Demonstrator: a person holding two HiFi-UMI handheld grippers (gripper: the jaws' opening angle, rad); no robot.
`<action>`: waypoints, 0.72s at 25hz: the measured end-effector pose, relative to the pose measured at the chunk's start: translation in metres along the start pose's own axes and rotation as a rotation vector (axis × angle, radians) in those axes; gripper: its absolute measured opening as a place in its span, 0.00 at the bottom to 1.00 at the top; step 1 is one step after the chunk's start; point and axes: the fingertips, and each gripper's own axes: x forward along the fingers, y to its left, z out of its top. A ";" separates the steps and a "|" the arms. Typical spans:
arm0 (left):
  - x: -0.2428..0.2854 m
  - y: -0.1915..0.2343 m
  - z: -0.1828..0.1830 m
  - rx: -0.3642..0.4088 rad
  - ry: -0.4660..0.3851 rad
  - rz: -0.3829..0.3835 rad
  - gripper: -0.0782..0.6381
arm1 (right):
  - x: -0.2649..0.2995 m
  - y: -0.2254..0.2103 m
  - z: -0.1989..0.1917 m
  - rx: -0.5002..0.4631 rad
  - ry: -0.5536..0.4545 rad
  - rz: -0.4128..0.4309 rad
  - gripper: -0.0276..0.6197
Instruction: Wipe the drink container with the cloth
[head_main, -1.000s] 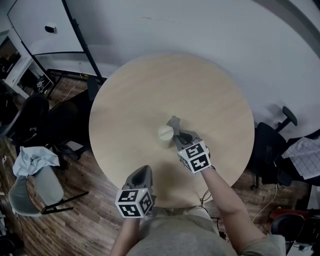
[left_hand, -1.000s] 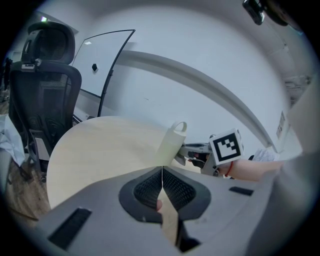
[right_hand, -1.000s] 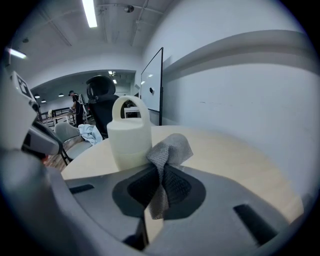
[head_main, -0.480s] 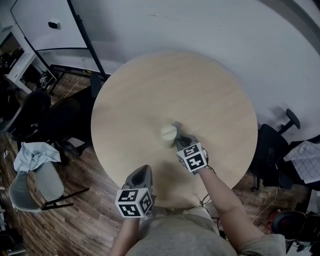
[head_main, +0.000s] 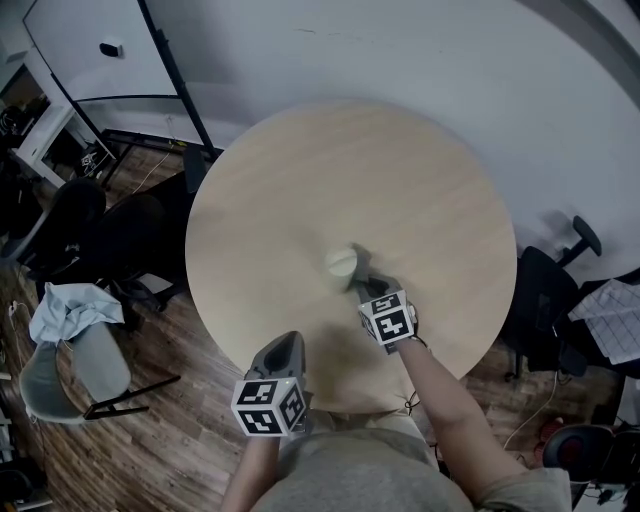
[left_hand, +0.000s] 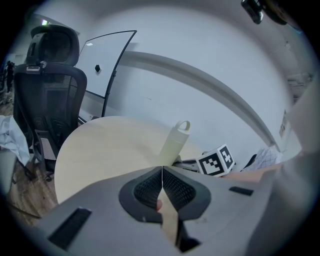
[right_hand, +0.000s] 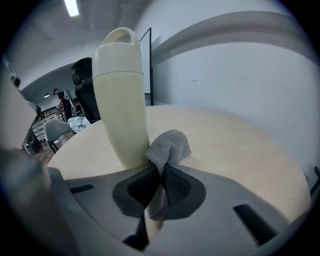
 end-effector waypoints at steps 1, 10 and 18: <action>-0.001 0.000 0.000 0.002 -0.001 -0.004 0.11 | -0.003 -0.002 0.000 0.010 -0.008 -0.017 0.06; -0.017 -0.008 0.001 0.027 -0.012 -0.049 0.11 | -0.061 -0.016 0.010 0.122 -0.141 -0.170 0.06; -0.033 -0.006 0.000 0.032 -0.030 -0.071 0.11 | -0.113 0.006 0.027 0.120 -0.250 -0.194 0.06</action>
